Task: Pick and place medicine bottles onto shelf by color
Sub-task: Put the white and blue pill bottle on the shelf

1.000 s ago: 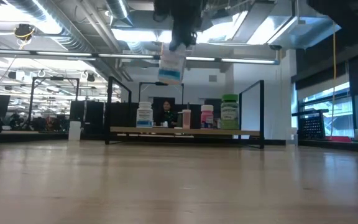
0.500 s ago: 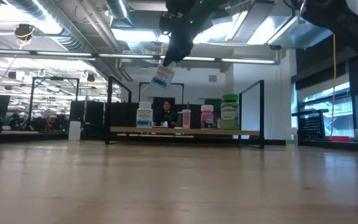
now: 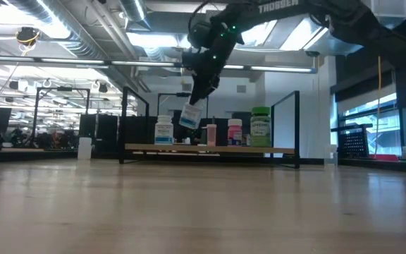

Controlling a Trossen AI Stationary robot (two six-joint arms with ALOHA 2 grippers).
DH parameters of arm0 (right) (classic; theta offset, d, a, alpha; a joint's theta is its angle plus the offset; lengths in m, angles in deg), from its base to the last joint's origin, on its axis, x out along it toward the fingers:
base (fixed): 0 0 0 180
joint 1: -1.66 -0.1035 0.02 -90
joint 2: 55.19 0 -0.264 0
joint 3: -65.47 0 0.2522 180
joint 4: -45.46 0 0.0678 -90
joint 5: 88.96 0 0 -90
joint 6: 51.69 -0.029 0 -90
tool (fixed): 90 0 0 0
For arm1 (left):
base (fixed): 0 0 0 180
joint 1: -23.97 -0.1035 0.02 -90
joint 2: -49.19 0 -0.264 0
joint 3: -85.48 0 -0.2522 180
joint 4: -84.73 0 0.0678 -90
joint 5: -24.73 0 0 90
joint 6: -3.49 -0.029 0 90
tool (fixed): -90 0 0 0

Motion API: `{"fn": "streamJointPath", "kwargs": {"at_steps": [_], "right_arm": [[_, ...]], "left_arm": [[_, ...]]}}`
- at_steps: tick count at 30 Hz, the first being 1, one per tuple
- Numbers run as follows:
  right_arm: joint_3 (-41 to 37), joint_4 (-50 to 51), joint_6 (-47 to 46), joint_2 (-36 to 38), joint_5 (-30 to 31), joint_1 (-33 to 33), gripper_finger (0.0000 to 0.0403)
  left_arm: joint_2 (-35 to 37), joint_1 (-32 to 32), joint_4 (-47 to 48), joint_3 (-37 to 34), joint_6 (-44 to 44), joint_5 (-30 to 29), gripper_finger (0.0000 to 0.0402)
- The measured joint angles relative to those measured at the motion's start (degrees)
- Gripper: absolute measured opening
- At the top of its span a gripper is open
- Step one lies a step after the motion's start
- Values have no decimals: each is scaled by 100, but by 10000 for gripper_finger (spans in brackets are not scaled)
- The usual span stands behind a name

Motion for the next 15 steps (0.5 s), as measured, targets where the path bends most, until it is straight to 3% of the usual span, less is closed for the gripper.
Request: {"fn": "streamJointPath", "kwargs": {"at_steps": [15], "right_arm": [[-2,-50,275,-302,1,92,185]], "left_arm": [[-2,-33,-41,0,29,28,276]]}}
